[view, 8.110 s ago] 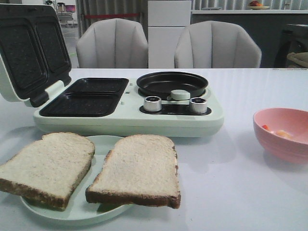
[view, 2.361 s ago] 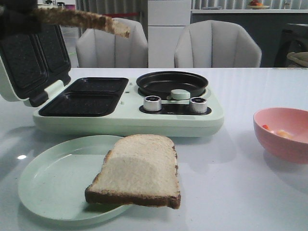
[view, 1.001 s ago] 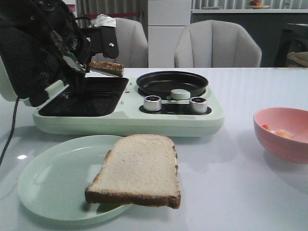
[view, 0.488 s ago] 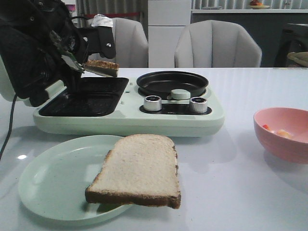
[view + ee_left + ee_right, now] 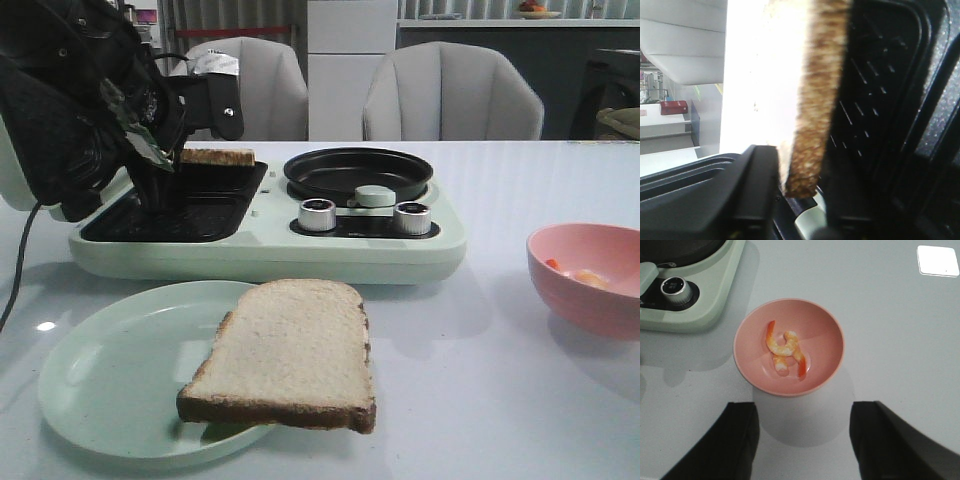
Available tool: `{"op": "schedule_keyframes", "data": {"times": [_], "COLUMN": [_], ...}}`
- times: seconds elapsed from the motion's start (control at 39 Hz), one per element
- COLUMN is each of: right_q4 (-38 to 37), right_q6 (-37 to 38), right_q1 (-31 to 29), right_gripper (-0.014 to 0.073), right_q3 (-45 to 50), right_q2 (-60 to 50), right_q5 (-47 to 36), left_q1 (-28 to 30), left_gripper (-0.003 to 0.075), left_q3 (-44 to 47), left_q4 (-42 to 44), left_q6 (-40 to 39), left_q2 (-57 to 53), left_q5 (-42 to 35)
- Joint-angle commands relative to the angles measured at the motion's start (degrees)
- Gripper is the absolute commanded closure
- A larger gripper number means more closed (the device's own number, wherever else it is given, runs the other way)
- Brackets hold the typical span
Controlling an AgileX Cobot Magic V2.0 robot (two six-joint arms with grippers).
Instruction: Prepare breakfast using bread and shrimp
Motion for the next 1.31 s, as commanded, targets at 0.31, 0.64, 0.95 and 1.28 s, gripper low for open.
{"op": "schedule_keyframes", "data": {"times": [0.31, 0.64, 0.95, 1.28], "right_q4": [0.0, 0.0, 0.0, 0.0], "right_q6": [-0.2, -0.2, -0.2, -0.2], "right_q1": [0.0, 0.0, 0.0, 0.0], "right_gripper": [0.0083, 0.0083, 0.0083, 0.0083], "right_q3": [-1.7, -1.7, -1.7, -1.7], "right_q2": [-0.1, -0.1, -0.1, -0.1], "right_q5": [-3.7, -3.6, -3.6, -3.6], "left_q1": [-3.8, -10.9, -23.1, -24.5], "left_gripper": [0.0262, 0.0262, 0.0262, 0.0262], "left_q3": [1.4, 13.4, 19.0, 25.1], "left_q4": [2.6, -9.4, -51.0, -77.3], "left_q6": [-0.5, -0.8, 10.5, 12.4], "left_q2": [-6.4, -23.4, -43.8, -62.9], "left_q5": [6.3, 7.5, 12.6, 21.1]}}
